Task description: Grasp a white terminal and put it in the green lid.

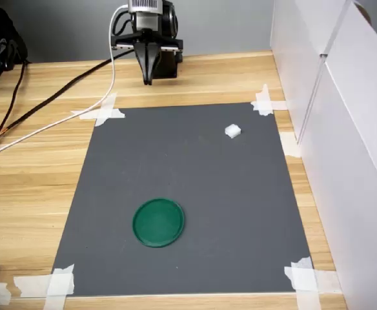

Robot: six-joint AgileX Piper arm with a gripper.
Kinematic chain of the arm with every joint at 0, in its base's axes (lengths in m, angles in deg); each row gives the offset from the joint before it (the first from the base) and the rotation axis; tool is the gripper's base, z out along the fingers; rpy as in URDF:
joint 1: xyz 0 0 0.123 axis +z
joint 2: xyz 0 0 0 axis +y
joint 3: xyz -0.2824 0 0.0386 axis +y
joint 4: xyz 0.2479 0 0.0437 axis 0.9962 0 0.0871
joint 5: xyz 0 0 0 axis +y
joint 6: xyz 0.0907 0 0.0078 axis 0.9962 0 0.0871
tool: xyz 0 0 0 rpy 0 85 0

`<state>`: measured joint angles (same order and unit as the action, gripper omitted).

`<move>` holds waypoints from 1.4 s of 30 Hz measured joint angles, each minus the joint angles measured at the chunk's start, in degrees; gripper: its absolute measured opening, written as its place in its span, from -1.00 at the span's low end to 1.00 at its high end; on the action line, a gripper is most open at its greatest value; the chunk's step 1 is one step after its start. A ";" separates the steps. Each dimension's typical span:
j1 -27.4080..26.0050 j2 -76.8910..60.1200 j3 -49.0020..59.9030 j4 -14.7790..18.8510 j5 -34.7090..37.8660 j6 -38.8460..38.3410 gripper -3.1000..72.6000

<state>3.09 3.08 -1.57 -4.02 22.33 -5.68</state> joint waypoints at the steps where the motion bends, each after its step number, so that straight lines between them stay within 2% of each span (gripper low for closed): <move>1: 0.00 0.00 0.00 0.00 0.00 0.00 -0.98; 24: 0.00 0.00 -0.70 0.00 1.42 -0.10 -0.98; 33: 0.00 8.18 -11.02 4.43 3.81 -0.10 -0.98; 42: 0.00 25.55 -22.87 4.95 3.88 -0.10 -0.98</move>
<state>3.09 28.64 -24.44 0.93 26.20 -5.78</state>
